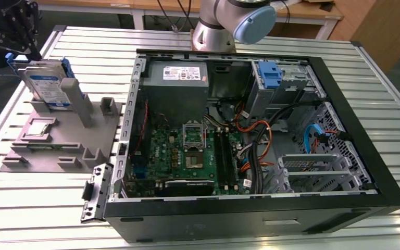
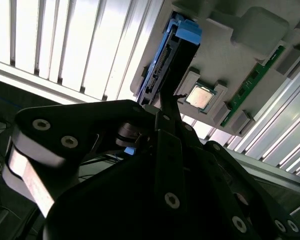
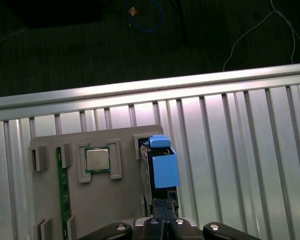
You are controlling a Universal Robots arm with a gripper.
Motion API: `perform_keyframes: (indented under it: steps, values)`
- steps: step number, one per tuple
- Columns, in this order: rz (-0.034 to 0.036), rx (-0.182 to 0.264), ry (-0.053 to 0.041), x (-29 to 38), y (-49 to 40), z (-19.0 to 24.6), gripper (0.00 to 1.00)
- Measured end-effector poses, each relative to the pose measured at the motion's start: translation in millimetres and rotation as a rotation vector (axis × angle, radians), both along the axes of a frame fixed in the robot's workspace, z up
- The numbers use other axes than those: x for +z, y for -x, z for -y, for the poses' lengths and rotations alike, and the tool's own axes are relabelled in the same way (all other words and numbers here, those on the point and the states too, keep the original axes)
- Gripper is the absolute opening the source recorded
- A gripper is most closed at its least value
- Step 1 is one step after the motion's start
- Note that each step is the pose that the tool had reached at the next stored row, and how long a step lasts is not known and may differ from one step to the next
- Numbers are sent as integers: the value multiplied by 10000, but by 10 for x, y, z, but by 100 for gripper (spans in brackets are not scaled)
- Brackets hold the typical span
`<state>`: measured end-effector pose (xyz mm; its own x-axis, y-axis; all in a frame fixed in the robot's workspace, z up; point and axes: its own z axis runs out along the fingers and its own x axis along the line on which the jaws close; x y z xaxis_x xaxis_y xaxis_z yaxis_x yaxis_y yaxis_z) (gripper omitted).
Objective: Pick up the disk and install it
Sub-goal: 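Pick up the disk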
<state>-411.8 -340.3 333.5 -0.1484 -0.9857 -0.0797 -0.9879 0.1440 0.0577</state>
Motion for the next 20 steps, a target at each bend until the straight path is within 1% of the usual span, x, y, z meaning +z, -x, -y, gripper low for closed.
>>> perform_keyframes:
  steps: [3,4,5,7,8,9,10,12,13,15,16,17,20]
  values:
    - [0,0,0,0,0,0,11]
    - [0,1,0,0,0,0,17]
    - [0,1,0,0,0,0,17]
    - [0,1,0,0,0,0,29]
    - [1,1,0,0,0,0,29]
    - [1,2,0,0,0,0,35]
    - [0,2,0,0,0,0,35]
    - [0,2,0,0,0,0,47]
    - [1,2,0,0,0,0,47]
    - [1,3,0,0,0,0,58]
    - [0,3,0,0,0,0,58]
    - [1,3,0,0,0,0,65]
    - [0,5,0,0,0,0,65]
